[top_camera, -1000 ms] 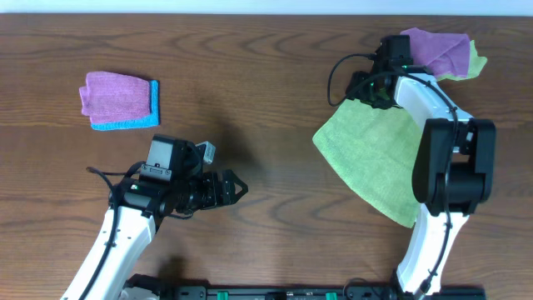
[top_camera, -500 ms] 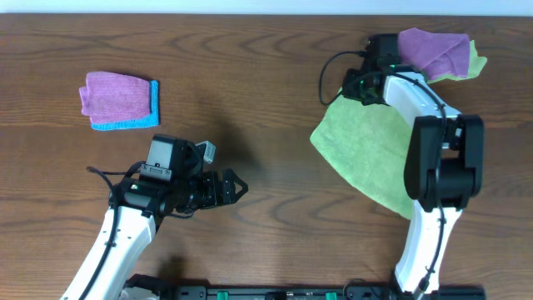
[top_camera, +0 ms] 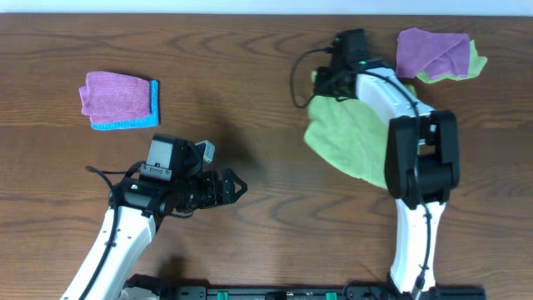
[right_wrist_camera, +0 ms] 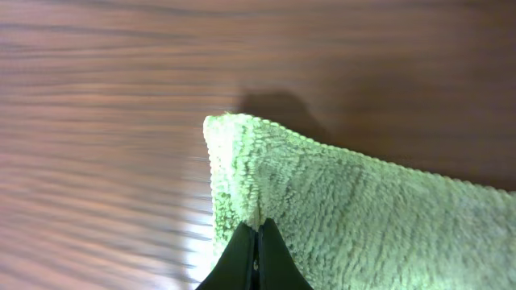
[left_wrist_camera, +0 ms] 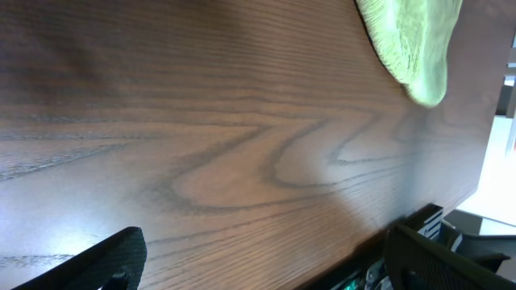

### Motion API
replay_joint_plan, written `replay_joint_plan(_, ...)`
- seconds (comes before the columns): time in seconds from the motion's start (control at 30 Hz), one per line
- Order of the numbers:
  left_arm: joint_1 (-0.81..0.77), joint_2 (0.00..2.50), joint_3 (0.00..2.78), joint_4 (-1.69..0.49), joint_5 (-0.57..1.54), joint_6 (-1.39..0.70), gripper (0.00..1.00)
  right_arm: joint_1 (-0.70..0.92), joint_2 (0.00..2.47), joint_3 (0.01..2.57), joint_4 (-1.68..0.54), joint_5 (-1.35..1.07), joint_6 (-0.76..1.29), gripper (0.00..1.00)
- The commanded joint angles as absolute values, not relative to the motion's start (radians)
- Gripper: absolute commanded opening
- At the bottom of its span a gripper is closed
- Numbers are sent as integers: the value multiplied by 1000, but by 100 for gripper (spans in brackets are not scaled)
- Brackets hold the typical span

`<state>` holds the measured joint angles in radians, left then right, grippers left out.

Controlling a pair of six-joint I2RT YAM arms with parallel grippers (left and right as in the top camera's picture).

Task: Fold the cloth
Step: 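Pull the green cloth corner up-left with the right gripper to flatten it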

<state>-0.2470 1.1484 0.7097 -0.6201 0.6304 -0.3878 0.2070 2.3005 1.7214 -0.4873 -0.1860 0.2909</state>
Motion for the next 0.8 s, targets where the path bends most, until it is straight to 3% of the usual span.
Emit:
replay_joint_plan(0.0,-251,1150,735,-616,617,-369,95,262,2310,1784,-473,-207,260,1)
replay_joint_plan(0.3,-251,1150,735,-616,617,-370,96,329,2310,1807,-416,-183,257,2)
replay_joint_plan(0.33,-251,1150,735,-616,617,-370,95,331,2310,1807,-411,-179,254,8)
replay_joint_plan(0.43,-251,1150,735,-616,618,-371,95,332,2310,1809,-406,-180,253,41)
replay_joint_plan(0.5,-251,1150,735,-616,619,-376,96,333,2310,1821,-422,-181,253,53)
replay_joint_plan(0.6,-251,1150,735,-608,622,-424,95,332,2299,1870,-500,-184,253,57)
replay_joint_plan(0.7,-251,1150,735,-580,632,-465,95,326,2277,1944,-621,-184,245,70)
replay_joint_plan(0.77,-251,1150,735,-570,646,-517,96,317,2254,1991,-705,-184,245,73)
